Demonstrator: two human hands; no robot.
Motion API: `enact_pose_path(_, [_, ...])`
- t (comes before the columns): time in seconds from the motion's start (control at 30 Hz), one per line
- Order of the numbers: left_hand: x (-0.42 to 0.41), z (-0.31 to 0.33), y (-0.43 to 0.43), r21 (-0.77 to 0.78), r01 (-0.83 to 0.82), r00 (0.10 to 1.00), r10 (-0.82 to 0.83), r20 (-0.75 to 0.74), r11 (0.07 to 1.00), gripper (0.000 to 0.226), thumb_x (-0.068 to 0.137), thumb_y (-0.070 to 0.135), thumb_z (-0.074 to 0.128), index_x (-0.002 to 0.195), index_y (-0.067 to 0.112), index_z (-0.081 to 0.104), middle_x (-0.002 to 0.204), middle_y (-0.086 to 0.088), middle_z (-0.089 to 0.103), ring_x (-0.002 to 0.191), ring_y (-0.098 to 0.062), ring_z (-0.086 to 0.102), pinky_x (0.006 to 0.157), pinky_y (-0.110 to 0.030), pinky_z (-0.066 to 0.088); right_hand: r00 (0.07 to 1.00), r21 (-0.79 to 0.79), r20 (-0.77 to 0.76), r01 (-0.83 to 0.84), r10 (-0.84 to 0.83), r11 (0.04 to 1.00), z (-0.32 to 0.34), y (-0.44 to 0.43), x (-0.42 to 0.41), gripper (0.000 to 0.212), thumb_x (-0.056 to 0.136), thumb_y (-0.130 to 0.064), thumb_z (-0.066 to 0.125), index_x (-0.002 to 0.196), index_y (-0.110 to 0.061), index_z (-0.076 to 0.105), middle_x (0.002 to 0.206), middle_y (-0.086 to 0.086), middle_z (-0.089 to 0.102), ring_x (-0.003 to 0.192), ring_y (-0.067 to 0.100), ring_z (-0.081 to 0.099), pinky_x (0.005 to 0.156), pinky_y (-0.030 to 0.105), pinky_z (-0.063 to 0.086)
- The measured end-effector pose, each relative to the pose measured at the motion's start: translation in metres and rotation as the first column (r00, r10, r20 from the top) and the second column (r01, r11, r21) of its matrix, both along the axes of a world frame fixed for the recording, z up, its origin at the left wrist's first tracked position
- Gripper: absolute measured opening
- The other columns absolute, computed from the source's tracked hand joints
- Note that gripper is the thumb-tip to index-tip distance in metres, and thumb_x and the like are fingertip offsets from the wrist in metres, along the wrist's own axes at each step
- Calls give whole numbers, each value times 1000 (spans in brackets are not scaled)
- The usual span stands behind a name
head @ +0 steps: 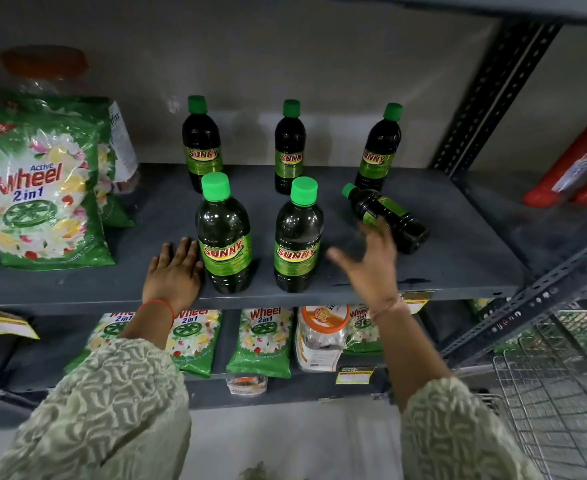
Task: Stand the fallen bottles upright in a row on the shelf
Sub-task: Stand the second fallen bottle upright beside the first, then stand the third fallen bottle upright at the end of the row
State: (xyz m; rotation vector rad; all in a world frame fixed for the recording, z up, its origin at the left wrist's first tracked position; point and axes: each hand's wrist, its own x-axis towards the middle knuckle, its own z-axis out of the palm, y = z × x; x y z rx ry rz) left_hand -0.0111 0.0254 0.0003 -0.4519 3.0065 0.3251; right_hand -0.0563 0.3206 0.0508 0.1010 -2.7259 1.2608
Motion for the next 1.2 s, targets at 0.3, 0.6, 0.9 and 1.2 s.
enact_pose_path(0.3, [-2, -4, 1, -26, -33, 999, 32, -31, 999, 53, 97, 28, 25, 146, 17, 12, 159, -1, 9, 147, -26, 1, 119, -41, 8, 937, 635, 329, -124, -122, 763, 42, 57, -116, 70, 65, -56, 69, 120, -19, 48, 121, 11, 61, 109, 33, 56, 95, 43, 44])
enact_pose_path(0.6, [-2, -3, 3, -13, -46, 998, 45, -50, 999, 52, 96, 29, 25, 146, 19, 13, 159, -1, 11, 147, -25, 2, 120, -40, 7, 970, 359, -7, 231, -245, 904, 14, 31, -104, 79, 59, -45, 78, 112, -2, 38, 114, 23, 57, 113, 39, 45, 89, 45, 42])
enact_pose_path(0.9, [-1, 1, 5, -7, -54, 998, 54, -30, 999, 52, 96, 29, 22, 146, 21, 10, 159, 1, 8, 147, -23, 0, 120, -39, 6, 922, -226, -225, 266, -316, 937, -18, 4, -74, 91, 51, -40, 85, 117, 4, 39, 112, 23, 52, 107, 36, 48, 90, 44, 45])
enact_pose_path(1.2, [0, 4, 8, -30, -44, 999, 44, -12, 999, 54, 96, 27, 22, 147, 19, 6, 159, -2, 5, 147, -25, 0, 120, -39, 8, 960, -246, -182, 166, -214, 955, -24, 1, -66, 88, 62, -23, 78, 133, -5, 31, 130, 21, 39, 116, 32, 44, 95, 34, 40])
